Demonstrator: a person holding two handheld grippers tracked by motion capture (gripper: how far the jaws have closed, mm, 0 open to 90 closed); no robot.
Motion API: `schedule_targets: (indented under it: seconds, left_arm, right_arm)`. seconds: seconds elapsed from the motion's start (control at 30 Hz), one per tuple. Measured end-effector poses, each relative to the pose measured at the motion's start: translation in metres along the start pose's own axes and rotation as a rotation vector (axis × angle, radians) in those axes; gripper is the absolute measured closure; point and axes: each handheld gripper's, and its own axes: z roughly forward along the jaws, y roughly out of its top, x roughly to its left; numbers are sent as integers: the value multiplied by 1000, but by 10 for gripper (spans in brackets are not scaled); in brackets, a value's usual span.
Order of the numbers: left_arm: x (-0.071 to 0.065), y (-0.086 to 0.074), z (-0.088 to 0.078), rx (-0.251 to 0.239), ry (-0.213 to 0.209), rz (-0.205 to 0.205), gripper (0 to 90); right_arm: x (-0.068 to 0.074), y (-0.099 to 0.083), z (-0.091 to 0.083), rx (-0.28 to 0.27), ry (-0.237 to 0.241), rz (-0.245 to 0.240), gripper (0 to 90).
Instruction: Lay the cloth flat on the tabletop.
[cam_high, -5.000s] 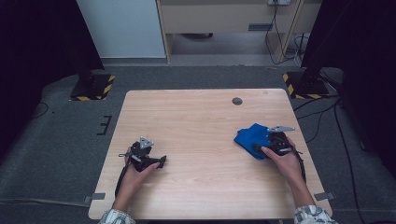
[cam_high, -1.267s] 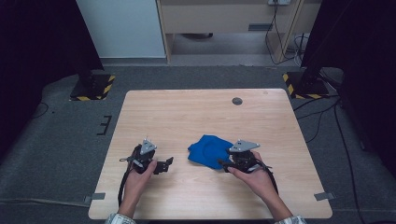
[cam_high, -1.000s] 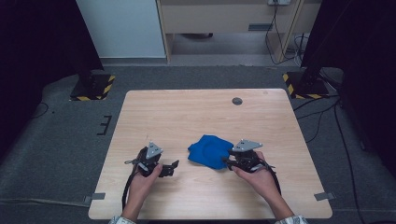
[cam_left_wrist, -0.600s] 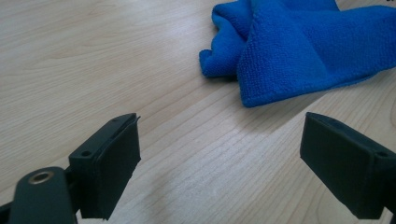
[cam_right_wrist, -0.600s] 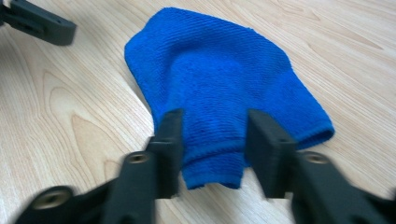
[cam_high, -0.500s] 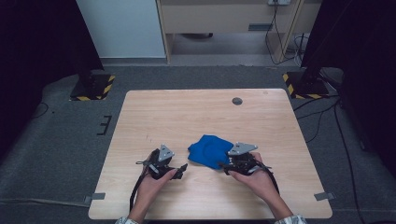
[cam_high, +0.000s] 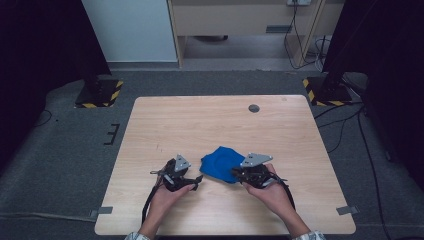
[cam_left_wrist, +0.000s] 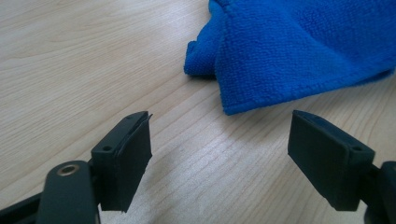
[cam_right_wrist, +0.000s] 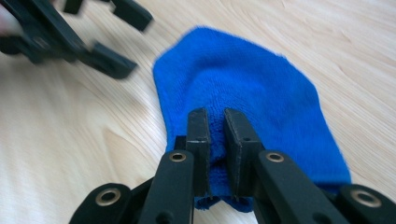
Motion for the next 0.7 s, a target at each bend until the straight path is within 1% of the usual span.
schedule_targets:
  seconds: [0.07,0.1,0.13,0.17,0.23,0.33,0.43,0.5,0.53,0.57,0.6,0.63,0.7]
  left_arm:
    - [-1,0,1,4,-8,5,207]
    - [-1,0,2,11,-13,9,207]
    - [-1,0,2,11,-13,9,207]
    - [-4,0,5,30,-17,28,208]
    - [-4,0,7,37,-16,35,213]
    - [-4,1,9,35,-7,43,238]
    - [-3,2,11,36,5,46,281]
    - [-2,3,11,20,2,30,301]
    - [-2,3,11,20,2,30,313]
    - [-2,3,11,9,-3,20,313]
    - [-2,4,11,5,-6,17,325]
    - [-2,4,12,8,-12,15,339]
    - [-3,4,13,14,-11,24,357]
  right_arm:
    - [1,4,-3,-29,23,23,810]
    - [2,6,-4,-39,26,32,809]
    - [3,7,-5,-48,24,35,812]
    - [3,9,-7,-53,24,34,817]
    - [3,10,-8,-66,25,40,822]
    - [2,11,-10,-78,27,50,824]
    - [0,11,-10,-74,22,50,831]
    - [0,10,-10,-73,24,54,828]
    - [0,10,-10,-73,24,54,828]
    - [-1,10,-10,-69,24,52,819]
    - [-1,9,-9,-54,29,51,802]
    - [-1,8,-8,-44,17,44,764]
    - [-2,7,-6,-30,24,47,724]
